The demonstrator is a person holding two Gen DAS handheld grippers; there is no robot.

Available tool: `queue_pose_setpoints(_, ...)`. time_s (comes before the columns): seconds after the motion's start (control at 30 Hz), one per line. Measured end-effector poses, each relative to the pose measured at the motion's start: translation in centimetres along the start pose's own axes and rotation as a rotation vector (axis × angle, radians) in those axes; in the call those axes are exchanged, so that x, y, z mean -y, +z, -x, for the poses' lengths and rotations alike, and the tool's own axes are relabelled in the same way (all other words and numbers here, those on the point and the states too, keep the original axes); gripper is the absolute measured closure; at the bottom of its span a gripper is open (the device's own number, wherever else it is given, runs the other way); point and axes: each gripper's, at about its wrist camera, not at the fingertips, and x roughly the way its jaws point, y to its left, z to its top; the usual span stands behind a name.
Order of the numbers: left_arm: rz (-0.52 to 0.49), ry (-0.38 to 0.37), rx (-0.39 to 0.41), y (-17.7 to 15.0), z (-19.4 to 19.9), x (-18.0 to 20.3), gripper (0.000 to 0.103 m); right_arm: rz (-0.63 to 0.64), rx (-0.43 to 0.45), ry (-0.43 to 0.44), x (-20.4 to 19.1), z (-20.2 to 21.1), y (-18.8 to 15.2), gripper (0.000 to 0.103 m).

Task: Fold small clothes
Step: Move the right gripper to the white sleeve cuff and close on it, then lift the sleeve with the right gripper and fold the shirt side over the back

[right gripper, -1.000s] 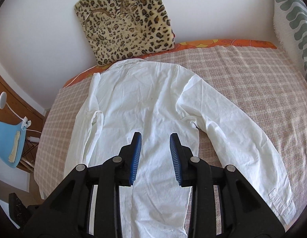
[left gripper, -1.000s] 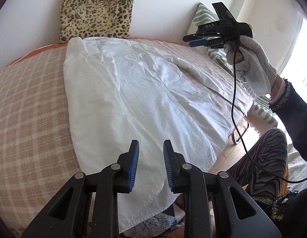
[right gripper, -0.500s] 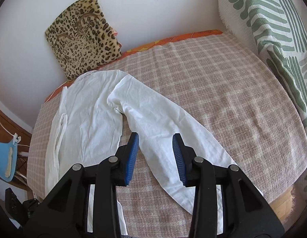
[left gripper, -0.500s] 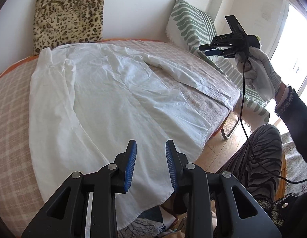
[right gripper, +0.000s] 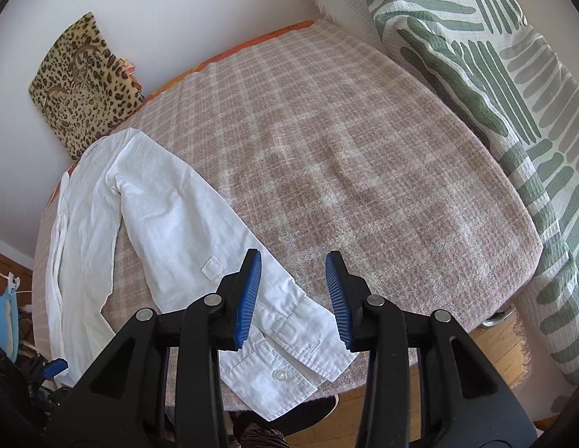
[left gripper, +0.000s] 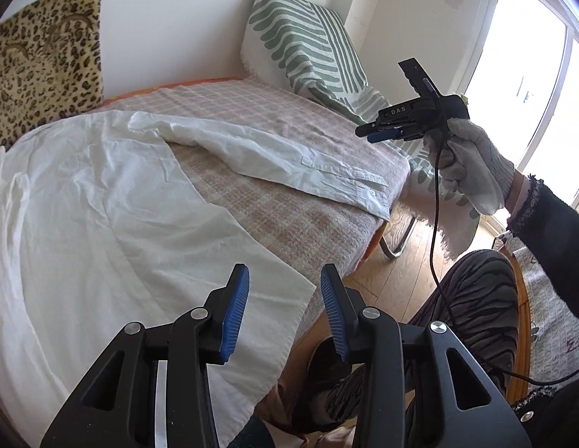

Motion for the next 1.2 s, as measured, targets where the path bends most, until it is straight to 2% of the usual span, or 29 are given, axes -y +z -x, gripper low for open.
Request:
queue_pose_setpoints(0.13, -0.038, -0.028, -0.013, 1.1, -2.1, 1.9, 0.063, -0.039, -0.035, 0.015, 2.7, -0.7, -1.1, 0.065)
queue_pose_setpoints(0.2, -0.058, -0.036, -0.014, 1.5, -3.0, 2.8, 0.053, -0.056, -0.050, 0.034, 3.6, -0.9, -1.8, 0.065)
queue_pose_setpoints(0.3, -0.092, -0.047, -0.018, 2.3, -4.6, 4.4, 0.051, -0.061, -0.070, 0.053, 4.5, -1.3, -2.7, 0.065)
queue_pose_setpoints(0.5, -0.129, -0.075, -0.043, 3.4, -7.5, 6.6, 0.047, -0.068, -0.104, 0.091, 4.9, -1.8, -3.7, 0.065)
queue_pose_setpoints(0.7, -0.192, -0.092, -0.051, 4.8, -10.2, 9.5, 0.047, -0.036, -0.123, 0.086, 3.6, -2.6, -4.5, 0.065)
queue_pose_setpoints(0.73, -0.205, -0.092, -0.049, 5.0, -10.6, 10.0, 0.046, -0.034, -0.124, 0.090, 3.4, -2.6, -4.5, 0.069)
queue_pose_setpoints(0.77, -0.216, -0.094, -0.047, 5.4, -11.0, 10.5, 0.046, -0.036, -0.133, 0.095, 3.2, -2.6, -4.7, 0.082)
queue_pose_setpoints(0.8, -0.223, -0.099, -0.044, 5.6, -11.4, 10.8, 0.046, -0.039, -0.144, 0.106, 3.0, -2.8, -4.8, 0.090)
queue_pose_setpoints(0.83, -0.227, -0.103, -0.044, 5.8, -11.7, 11.1, 0.046, -0.044, -0.145, 0.113, 2.8, -2.8, -4.9, 0.093)
queue_pose_setpoints(1.0, -0.221, -0.117, -0.041, 6.2, -13.4, 12.0, 0.045, -0.057, -0.109, 0.141, 2.4, -1.5, -4.7, 0.096)
queue_pose_setpoints(1.2, -0.184, -0.130, -0.032, 6.6, -15.7, 12.3, 0.045, -0.087, -0.069, 0.224, 2.1, 0.8, -3.9, 0.097)
